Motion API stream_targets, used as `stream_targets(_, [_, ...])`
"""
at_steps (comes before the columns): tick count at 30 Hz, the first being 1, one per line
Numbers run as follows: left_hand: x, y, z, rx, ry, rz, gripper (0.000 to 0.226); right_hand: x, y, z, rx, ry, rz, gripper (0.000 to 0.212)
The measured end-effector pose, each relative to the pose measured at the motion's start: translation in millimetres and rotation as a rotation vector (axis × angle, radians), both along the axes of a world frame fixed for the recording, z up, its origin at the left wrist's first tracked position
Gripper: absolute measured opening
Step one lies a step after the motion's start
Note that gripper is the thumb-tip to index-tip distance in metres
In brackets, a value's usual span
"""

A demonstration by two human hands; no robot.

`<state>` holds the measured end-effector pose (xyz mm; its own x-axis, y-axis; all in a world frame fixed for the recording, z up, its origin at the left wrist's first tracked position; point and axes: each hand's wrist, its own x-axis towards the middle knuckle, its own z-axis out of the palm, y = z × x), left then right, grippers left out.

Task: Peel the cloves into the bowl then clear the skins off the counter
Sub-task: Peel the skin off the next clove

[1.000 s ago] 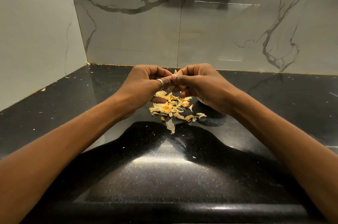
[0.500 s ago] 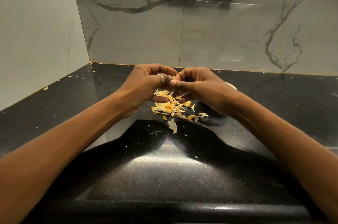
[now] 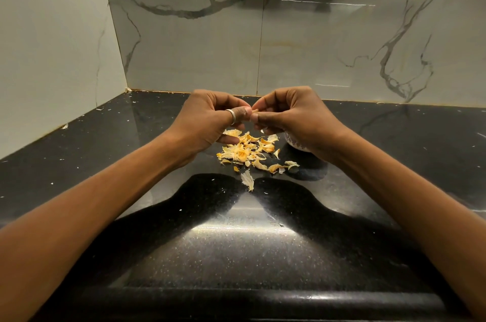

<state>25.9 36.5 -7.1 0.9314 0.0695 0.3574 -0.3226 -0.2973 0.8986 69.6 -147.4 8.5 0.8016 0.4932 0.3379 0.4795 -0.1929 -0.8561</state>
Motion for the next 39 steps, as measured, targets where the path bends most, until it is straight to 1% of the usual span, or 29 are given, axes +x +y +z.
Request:
stream_targets(3, [-0.3,-0.1,0.3,-0.002,0.004,-0.009,0.016,0.2,0.0,0.7,0.028,-0.006,-0.006,0.012])
stream_targets(6, [-0.5,-1.3,-0.4,-0.007,0.010,-0.028,0.013,0.7,-0.7,0.3,0.033,-0.023,-0.020,0.013])
stream_targets(10, [-0.6,-0.9,-0.6,-0.009,0.016,-0.048,0.011,0.3,0.1,-1.7,0.086,0.034,-0.034,0.018])
stream_targets(15, [-0.1,0.4,-1.4,0.026,-0.001,-0.044,0.014,0.6,1.3,-3.0,0.097,0.054,-0.038,0.011])
stream_targets(21, [1.1,3.8,-1.7,0.085,-0.053,-0.021,0.013,0.6,3.6,-4.6,0.129,0.119,0.002,0.011])
stream_targets(27, [3.3,4.7,-1.2,0.088,-0.073,-0.006,0.013,0.9,2.3,-2.4,0.146,0.157,0.021,0.011])
stream_targets(29, [4.0,5.4,-1.7,0.137,-0.121,0.026,0.012,0.4,2.0,-1.7,0.158,0.160,0.030,0.012])
stream_targets(32, [5.3,5.9,-4.4,0.270,-0.232,0.072,0.014,1.4,1.9,-1.6,0.162,0.163,0.030,0.013])
stream_targets(36, [5.3,4.4,-7.5,0.489,-0.437,0.140,0.012,5.0,1.9,-3.5,0.103,0.116,-0.002,0.013])
stream_targets(39, [4.9,4.9,-7.6,0.617,-0.539,0.162,0.011,6.1,2.2,-4.6,0.071,0.091,-0.017,0.013])
